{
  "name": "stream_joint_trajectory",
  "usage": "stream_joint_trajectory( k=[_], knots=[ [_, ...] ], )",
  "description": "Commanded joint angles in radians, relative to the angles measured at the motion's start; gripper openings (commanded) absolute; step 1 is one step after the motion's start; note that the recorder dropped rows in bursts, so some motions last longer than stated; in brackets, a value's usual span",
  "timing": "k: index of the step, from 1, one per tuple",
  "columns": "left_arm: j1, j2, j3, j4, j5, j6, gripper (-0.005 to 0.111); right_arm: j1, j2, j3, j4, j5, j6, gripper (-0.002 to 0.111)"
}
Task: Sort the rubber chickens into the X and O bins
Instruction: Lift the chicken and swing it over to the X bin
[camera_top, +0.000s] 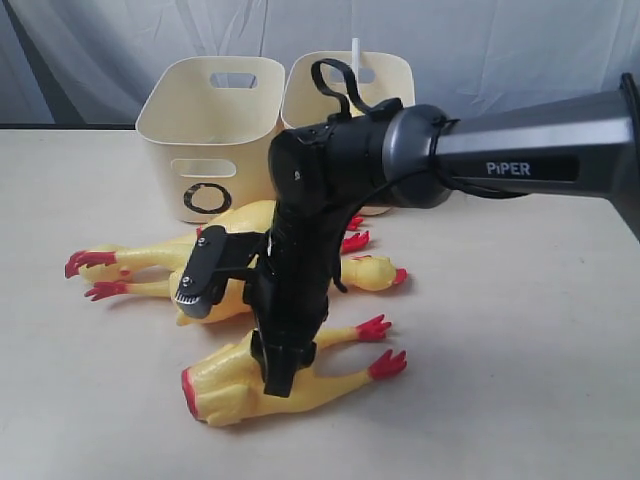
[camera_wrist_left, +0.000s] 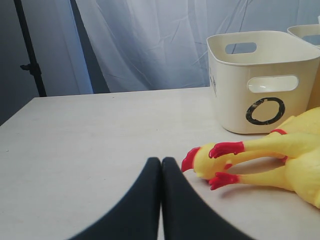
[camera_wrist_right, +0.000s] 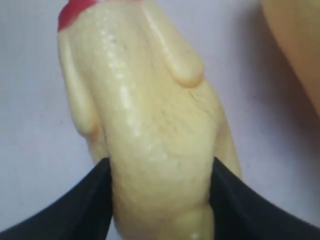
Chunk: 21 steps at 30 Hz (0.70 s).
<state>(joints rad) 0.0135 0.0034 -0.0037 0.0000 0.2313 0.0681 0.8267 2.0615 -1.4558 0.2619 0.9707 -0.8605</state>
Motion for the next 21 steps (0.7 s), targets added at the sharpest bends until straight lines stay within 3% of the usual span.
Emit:
stream_joint_trajectory(
  k=[1, 9, 21],
  knots=[
    [0.004, -0.003, 0.004, 0.000, 0.001, -0.005, 0.000, 0.001, -0.069, 0.006, 0.033, 0.044, 0.004, -0.001],
    [0.004, -0.003, 0.004, 0.000, 0.001, -0.005, 0.000, 0.001, -0.184, 0.004, 0.113, -0.084, 0.002, -0.001],
    [0.004, -0.003, 0.004, 0.000, 0.001, -0.005, 0.000, -0.001, -0.273, 0.004, 0.159, -0.601, 0.118, -0.001]
  ],
)
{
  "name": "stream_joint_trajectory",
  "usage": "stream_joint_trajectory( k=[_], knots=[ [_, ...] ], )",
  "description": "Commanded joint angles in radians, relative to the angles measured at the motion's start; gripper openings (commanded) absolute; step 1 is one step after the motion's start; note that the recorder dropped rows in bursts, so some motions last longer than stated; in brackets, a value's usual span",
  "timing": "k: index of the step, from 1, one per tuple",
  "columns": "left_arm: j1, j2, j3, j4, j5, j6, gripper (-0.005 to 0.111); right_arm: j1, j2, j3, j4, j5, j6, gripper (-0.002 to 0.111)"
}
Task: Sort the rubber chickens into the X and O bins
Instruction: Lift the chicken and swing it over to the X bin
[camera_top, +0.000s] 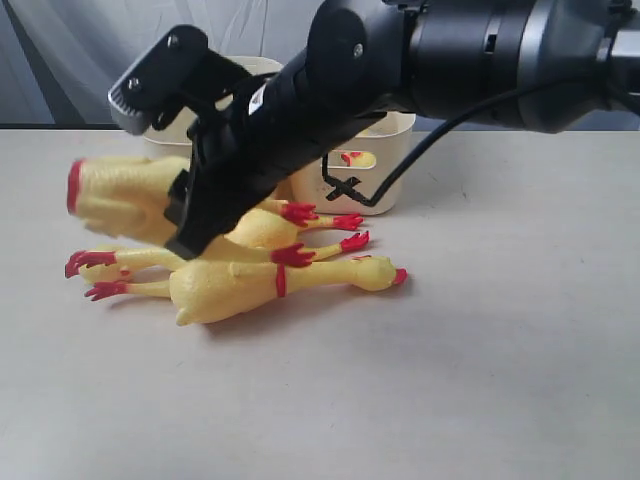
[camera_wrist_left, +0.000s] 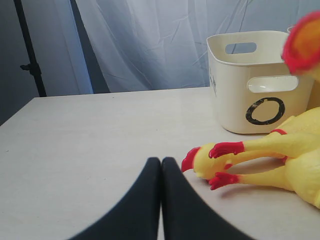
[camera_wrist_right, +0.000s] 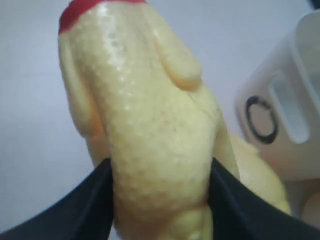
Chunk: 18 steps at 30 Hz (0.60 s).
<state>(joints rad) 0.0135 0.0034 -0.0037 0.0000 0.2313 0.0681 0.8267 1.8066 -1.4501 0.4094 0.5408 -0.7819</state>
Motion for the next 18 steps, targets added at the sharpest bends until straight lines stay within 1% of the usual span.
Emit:
stream_joint_trajectory(
  k=[1, 10, 18],
  knots=[
    [0.004, -0.003, 0.004, 0.000, 0.001, -0.005, 0.000, -0.001, -0.018, -0.002, 0.011, -0.214, 0.042, -0.001],
    [0.004, -0.003, 0.004, 0.000, 0.001, -0.005, 0.000, -0.010, -0.016, -0.002, 0.028, -0.571, 0.051, -0.001],
    [0.004, -0.003, 0.004, 0.000, 0.001, -0.005, 0.000, -0.120, 0.018, -0.002, 0.135, -0.671, 0.051, -0.001]
  ],
)
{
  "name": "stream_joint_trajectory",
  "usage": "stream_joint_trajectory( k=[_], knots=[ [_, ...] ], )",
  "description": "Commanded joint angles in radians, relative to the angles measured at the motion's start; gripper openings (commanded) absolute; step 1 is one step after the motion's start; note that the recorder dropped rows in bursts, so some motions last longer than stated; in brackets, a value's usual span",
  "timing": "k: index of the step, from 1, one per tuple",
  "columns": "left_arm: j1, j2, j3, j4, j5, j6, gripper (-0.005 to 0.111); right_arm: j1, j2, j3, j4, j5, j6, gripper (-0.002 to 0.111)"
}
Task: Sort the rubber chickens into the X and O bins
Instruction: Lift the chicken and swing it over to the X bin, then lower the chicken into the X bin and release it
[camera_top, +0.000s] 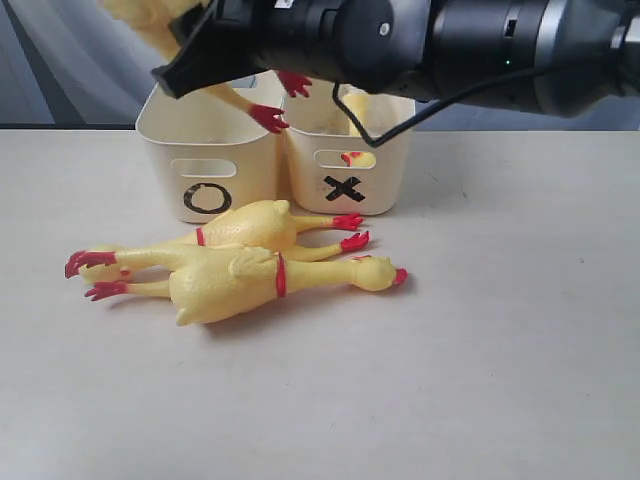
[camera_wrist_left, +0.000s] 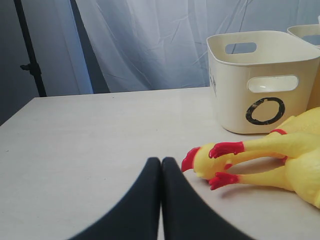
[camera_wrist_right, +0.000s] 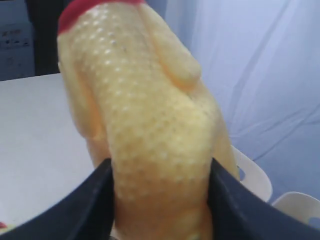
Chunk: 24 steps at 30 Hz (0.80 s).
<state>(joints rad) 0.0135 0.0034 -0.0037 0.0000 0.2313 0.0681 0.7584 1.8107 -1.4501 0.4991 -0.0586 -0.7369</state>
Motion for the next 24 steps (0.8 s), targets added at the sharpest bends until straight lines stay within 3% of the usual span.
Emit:
stream_joint_trajectory(
  k=[1, 16, 24],
  knots=[
    [0.004, -0.003, 0.004, 0.000, 0.001, -0.005, 0.000, -0.064, 0.019, -0.002, 0.066, -0.096, 0.006, -0.001],
    [0.004, -0.003, 0.004, 0.000, 0.001, -0.005, 0.000, -0.142, 0.161, -0.002, 0.116, -0.455, 0.012, -0.001],
    [0.004, -0.003, 0.004, 0.000, 0.001, -0.005, 0.000, -0.142, 0.266, -0.031, 0.146, -0.478, 0.023, -0.001]
  ],
)
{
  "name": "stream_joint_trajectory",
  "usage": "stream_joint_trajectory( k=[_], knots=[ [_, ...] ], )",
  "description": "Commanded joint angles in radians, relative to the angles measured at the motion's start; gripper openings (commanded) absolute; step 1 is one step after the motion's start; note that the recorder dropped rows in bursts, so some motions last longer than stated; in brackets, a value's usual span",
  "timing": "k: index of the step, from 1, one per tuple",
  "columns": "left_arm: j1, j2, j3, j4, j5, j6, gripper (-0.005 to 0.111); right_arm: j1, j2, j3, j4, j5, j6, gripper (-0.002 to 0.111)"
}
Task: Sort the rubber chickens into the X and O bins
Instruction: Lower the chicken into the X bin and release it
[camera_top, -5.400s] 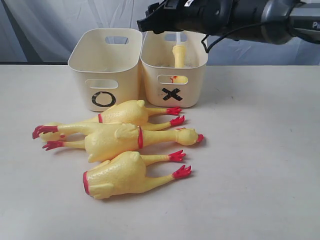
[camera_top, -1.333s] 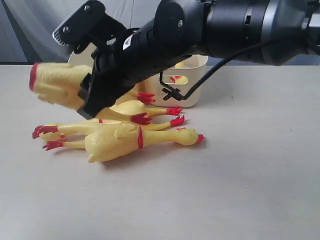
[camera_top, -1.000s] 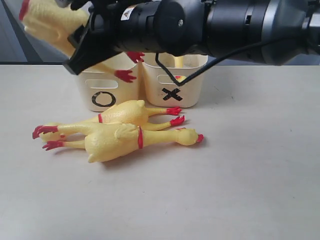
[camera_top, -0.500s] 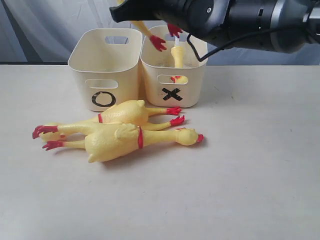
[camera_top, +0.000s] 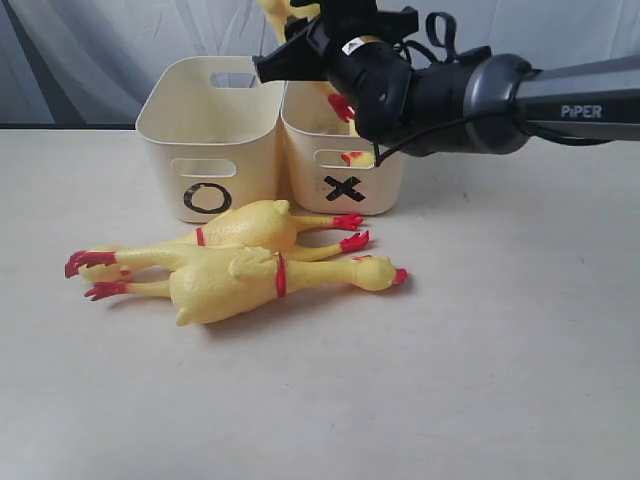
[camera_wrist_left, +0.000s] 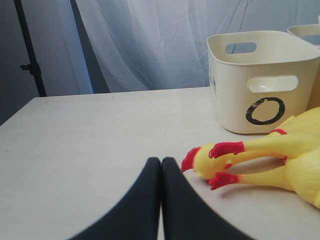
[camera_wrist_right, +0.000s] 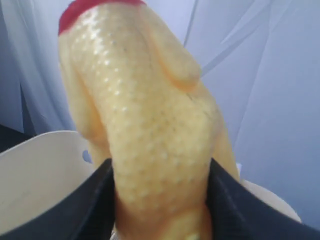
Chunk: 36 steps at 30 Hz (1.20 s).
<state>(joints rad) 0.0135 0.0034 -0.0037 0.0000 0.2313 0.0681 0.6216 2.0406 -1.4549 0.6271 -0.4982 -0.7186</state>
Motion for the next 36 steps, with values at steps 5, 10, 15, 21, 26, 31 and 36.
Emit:
stream_joint_trajectory(
  k=[5, 10, 15, 21, 26, 31, 36],
  knots=[
    [0.004, -0.003, 0.004, 0.000, 0.001, -0.005, 0.000, -0.005, 0.073, -0.049, 0.108, -0.036, 0.013, -0.001],
    [0.004, -0.003, 0.004, 0.000, 0.001, -0.005, 0.000, -0.005, 0.082, -0.049, 0.288, -0.038, 0.013, -0.001],
    [0.004, -0.003, 0.004, 0.000, 0.001, -0.005, 0.000, -0.005, 0.082, -0.049, 0.328, -0.027, 0.013, -0.001],
    [0.004, -0.003, 0.004, 0.000, 0.001, -0.005, 0.000, -0.005, 0.082, -0.049, 0.354, 0.003, 0.013, -0.001],
    [0.004, -0.003, 0.004, 0.000, 0.001, -0.005, 0.000, -0.005, 0.082, -0.049, 0.377, 0.011, 0.013, -0.001],
    [0.004, -0.003, 0.004, 0.000, 0.001, -0.005, 0.000, -0.005, 0.082, -0.049, 0.377, 0.011, 0.013, 0.003],
    [0.004, -0.003, 0.004, 0.000, 0.001, -0.005, 0.000, -0.005, 0.082, -0.049, 0.377, 0.014, 0.013, 0.039]
  ],
)
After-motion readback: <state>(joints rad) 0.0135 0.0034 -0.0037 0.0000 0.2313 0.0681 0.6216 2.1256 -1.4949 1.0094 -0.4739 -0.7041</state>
